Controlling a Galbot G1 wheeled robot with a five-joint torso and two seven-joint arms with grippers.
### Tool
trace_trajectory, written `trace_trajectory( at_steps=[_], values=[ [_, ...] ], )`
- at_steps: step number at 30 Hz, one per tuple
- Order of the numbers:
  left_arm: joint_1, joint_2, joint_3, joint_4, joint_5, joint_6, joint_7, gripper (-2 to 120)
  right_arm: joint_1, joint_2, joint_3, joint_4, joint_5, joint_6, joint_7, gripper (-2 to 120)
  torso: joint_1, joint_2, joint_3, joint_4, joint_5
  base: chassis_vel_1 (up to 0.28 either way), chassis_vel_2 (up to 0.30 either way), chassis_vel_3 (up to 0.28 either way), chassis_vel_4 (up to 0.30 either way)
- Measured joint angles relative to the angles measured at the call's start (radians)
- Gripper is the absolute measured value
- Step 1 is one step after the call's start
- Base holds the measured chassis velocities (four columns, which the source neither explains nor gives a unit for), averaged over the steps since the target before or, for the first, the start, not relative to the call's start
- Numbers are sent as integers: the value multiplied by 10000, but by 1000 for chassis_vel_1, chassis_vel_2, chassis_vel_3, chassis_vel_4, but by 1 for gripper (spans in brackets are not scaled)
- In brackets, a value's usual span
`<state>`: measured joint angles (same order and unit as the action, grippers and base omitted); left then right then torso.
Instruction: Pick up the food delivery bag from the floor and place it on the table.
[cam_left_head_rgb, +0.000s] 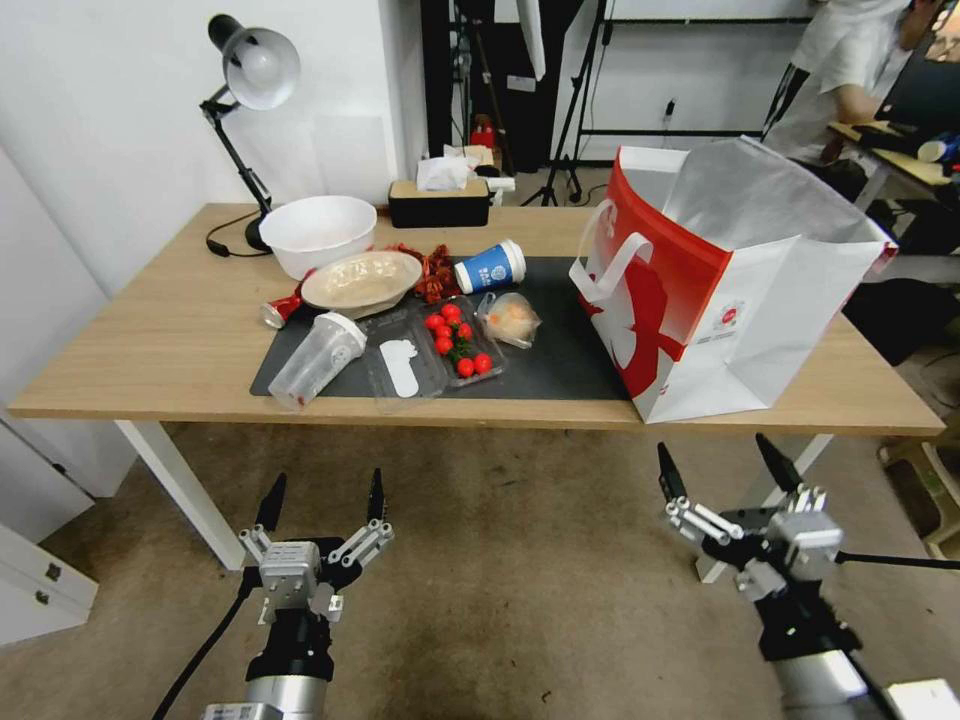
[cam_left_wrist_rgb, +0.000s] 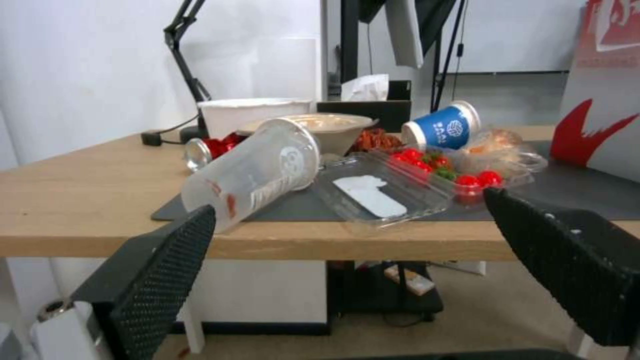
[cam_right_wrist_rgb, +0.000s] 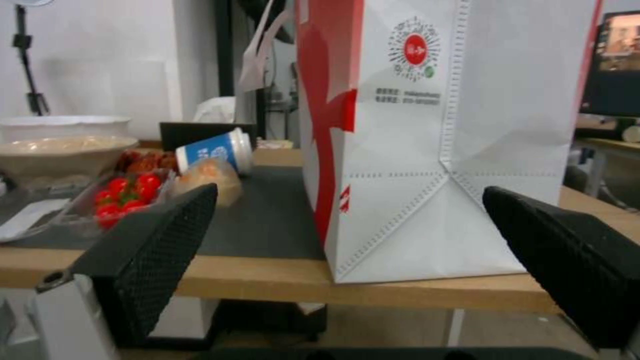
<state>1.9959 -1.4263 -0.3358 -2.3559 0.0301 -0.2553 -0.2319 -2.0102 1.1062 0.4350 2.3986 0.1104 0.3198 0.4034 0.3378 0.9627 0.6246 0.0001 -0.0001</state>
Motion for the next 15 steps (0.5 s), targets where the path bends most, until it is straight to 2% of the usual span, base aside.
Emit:
trace_trajectory(
  at_steps=[6, 15],
  values=[
    [-39, 26, 1, 152, -1, -131, 149, 100, 215, 400, -295, -141, -263, -67, 607, 100, 0, -1, 0, 0, 0, 0, 0, 0, 0],
    [-91, 15, 40, 304, 38, -298, 263, 100, 438, 680, -247, -257, -383, -14, 741, 100, 1, -1, 0, 0, 1, 0, 0, 0, 0]
  ],
)
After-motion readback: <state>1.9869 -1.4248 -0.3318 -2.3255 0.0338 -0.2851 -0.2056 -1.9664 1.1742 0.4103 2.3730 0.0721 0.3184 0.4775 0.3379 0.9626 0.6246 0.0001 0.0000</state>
